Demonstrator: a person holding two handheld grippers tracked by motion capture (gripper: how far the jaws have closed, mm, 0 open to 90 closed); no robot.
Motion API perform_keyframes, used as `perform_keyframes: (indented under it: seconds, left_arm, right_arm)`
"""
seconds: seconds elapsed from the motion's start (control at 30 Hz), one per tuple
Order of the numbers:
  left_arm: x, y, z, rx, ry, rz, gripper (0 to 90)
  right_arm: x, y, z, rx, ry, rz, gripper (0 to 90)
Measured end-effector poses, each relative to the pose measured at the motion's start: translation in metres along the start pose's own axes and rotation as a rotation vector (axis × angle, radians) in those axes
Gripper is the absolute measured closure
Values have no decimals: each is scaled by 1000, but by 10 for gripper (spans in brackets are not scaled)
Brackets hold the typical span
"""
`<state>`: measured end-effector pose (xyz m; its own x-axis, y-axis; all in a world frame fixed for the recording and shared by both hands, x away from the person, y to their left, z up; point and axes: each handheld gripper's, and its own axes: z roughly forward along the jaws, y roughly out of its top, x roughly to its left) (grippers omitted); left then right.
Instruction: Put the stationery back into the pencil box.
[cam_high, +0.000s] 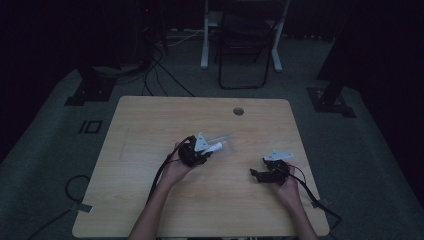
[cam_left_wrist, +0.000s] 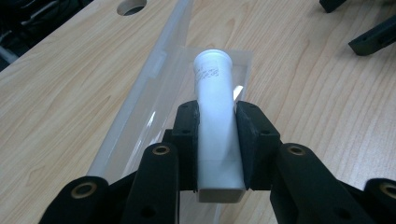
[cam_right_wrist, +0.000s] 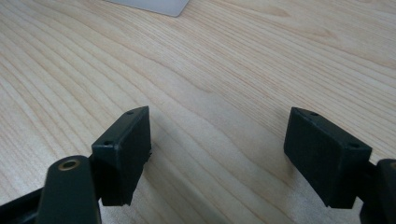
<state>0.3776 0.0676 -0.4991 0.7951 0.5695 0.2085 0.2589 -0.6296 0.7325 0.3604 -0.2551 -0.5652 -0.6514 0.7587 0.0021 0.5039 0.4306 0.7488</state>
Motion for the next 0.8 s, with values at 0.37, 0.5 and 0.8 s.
perform_keyframes:
  seconds: [0.37, 0.5, 0.8]
  left_arm:
    - [2, -2, 4, 12, 12, 2, 710]
    - [3, -2, 5, 14, 15, 2, 710]
    - [4, -3, 12, 13, 21, -5, 710]
  right_arm:
    - [0, 0, 0, 0, 2, -1, 230]
    - [0, 0, 0, 1, 3, -2, 230]
    - [0, 0, 0, 1, 3, -2, 230]
